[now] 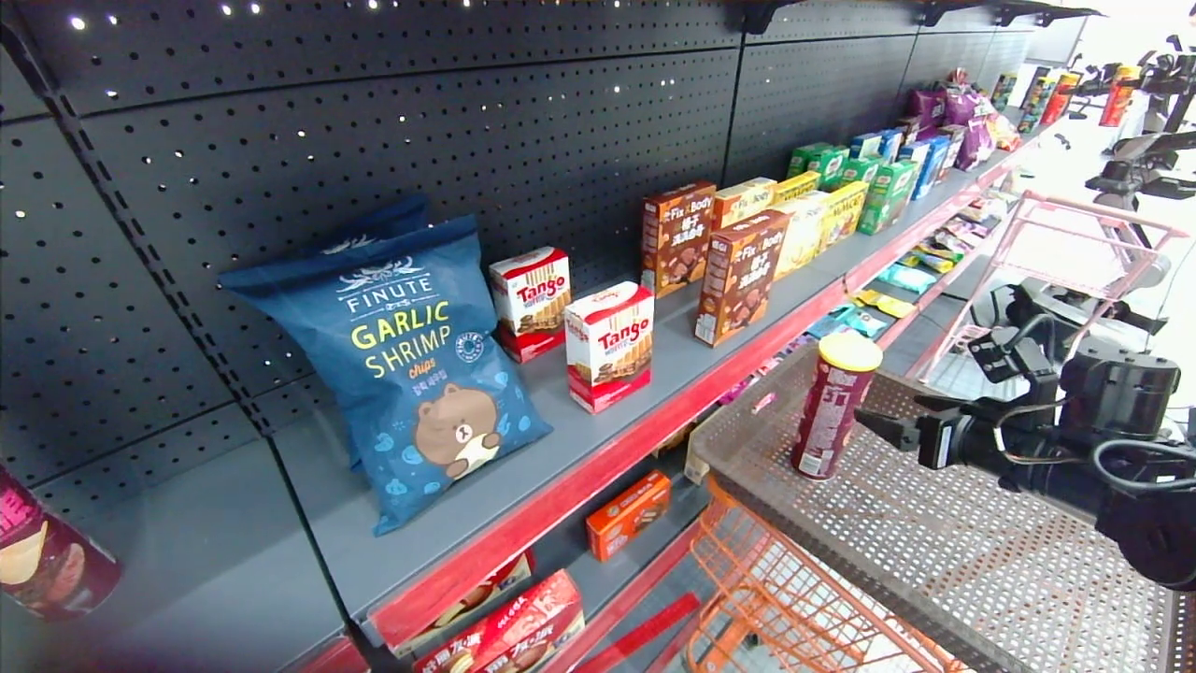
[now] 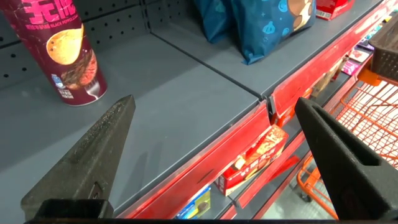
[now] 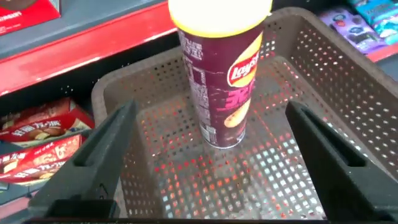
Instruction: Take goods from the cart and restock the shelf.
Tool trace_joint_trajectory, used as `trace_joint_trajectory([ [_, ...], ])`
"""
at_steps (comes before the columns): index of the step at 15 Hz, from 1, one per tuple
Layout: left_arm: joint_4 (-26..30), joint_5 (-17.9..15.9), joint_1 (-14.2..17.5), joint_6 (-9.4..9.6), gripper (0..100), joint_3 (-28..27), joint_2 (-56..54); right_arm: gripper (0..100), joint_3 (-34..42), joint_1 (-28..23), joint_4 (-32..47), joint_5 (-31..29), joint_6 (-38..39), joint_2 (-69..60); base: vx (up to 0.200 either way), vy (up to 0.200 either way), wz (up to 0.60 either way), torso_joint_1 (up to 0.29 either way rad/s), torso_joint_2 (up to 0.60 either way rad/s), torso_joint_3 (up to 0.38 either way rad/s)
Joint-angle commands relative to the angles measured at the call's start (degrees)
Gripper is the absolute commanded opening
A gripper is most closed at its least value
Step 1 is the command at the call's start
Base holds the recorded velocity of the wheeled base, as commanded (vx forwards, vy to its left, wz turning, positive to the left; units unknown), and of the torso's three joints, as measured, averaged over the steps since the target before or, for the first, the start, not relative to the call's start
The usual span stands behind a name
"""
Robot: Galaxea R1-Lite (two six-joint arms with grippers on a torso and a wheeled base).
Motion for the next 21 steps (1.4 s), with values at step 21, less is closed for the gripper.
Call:
trace_joint_trajectory([
  [21,0.0,0.0,0.0,-0.02,100,0.0,0.0,100,-22.4,1.0,-12.9,5.9,-0.1,28.3,0.000,0.000,0.00,0.000,0.00,0.000],
])
